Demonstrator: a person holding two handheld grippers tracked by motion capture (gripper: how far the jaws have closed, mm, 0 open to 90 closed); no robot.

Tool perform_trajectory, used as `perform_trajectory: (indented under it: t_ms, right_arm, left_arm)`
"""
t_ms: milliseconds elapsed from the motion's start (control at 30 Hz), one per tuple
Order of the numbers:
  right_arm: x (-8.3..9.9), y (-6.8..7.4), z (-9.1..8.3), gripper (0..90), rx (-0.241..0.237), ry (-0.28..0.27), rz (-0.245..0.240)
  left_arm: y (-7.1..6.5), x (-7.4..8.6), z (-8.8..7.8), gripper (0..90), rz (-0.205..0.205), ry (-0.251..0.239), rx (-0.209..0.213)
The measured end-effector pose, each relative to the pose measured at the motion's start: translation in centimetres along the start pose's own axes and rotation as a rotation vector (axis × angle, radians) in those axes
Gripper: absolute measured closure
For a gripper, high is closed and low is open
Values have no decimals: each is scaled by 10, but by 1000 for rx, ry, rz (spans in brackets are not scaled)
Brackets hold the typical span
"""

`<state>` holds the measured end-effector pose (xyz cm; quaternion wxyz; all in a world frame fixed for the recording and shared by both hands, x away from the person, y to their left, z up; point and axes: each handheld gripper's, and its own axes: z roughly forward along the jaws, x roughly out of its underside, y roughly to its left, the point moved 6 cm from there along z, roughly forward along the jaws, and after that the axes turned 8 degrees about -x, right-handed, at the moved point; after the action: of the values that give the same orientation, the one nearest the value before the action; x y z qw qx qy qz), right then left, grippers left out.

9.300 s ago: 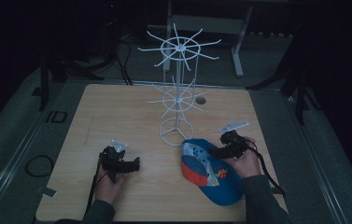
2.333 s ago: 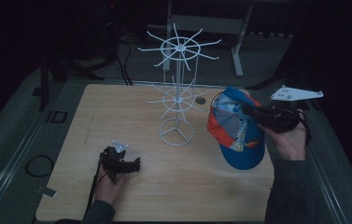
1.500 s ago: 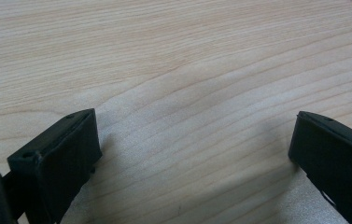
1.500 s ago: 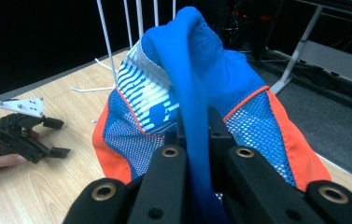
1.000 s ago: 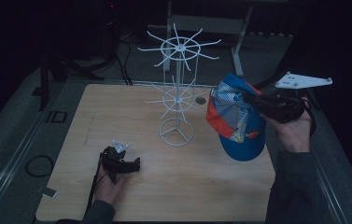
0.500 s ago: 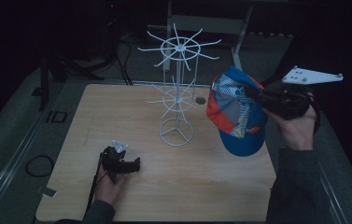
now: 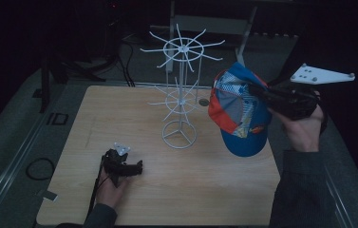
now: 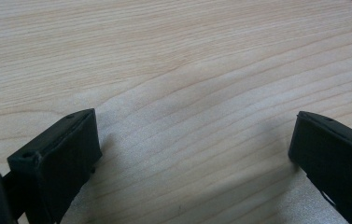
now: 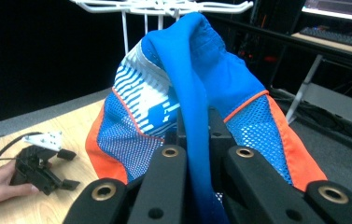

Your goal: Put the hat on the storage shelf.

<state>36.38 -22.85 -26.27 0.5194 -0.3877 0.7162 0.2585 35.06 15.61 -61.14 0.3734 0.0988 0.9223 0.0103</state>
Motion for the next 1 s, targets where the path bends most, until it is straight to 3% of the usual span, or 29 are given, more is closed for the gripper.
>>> perform_trajectory:
  t_ms: [1000]
  right_arm:
    - [-38, 11, -20, 886, -17, -115, -49]
  left_arm:
    - [0, 0, 0, 24, 5, 3, 0]
